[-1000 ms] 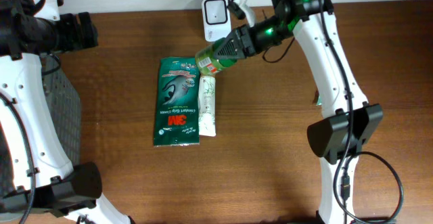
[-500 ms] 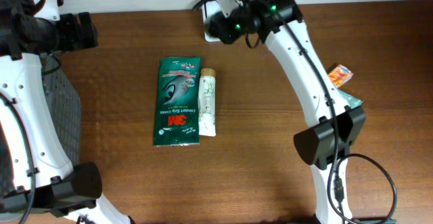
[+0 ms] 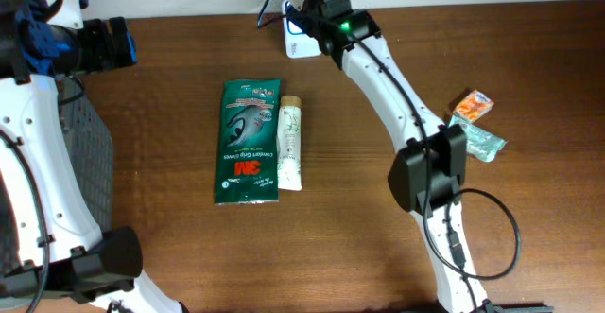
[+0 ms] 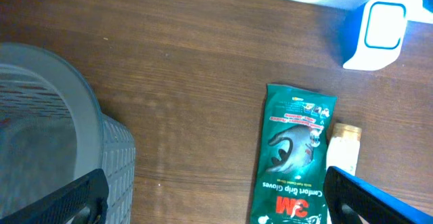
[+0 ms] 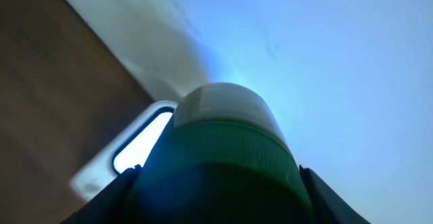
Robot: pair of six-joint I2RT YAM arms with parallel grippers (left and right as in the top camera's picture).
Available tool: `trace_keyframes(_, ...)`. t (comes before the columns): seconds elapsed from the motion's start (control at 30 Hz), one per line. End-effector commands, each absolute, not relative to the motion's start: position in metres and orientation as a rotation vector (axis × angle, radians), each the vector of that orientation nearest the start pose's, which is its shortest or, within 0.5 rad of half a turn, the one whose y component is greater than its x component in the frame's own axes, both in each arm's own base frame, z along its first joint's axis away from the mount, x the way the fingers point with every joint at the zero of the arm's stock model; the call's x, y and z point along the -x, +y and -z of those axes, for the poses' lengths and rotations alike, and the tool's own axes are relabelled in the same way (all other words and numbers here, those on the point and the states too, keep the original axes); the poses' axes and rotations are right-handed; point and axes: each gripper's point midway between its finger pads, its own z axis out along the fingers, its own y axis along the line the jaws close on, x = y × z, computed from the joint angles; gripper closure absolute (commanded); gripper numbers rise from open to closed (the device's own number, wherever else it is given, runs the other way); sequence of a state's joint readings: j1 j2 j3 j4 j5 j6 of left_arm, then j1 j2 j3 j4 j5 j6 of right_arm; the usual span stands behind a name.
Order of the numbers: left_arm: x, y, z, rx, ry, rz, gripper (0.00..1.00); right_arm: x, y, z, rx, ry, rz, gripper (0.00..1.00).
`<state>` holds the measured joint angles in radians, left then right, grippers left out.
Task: Scan the item barcode
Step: 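Hold the jar up in front of the scanner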
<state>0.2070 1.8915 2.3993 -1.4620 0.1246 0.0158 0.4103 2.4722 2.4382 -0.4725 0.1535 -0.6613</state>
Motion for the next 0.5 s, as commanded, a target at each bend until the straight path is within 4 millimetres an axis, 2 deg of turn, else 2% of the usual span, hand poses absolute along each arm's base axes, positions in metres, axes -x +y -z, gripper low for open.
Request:
trace_keyframes(0.0, -0.426, 0.065, -0.338, 0.173, 2.502, 0.076, 0.01, -0.655, 0.249, -0.204, 1.135, 1.712, 0.495, 0.72)
trace_keyframes(0.1, -0.426, 0.065, -0.338, 0.173, 2.502, 0.076, 0.01, -0.662, 0.249, -0.194, 1.264, 1.626, 0.605, 0.71)
trace_keyframes(0.17, -0.426, 0.065, -0.338, 0.173, 2.502, 0.076, 0.01, -0.668, 0.249, -0.195, 1.246, 1.600, 0.636, 0.71)
trace_keyframes(0.33, -0.426, 0.065, -0.338, 0.173, 2.502, 0.076, 0.01, -0.670, 0.250, -0.184, 1.252, 1.605, 0.635, 0.72)
trace_keyframes(0.47, -0.426, 0.065, -0.338, 0.173, 2.502, 0.076, 0.01, -0.671, 0.251, -0.184, 1.250, 1.603, 0.635, 0.73)
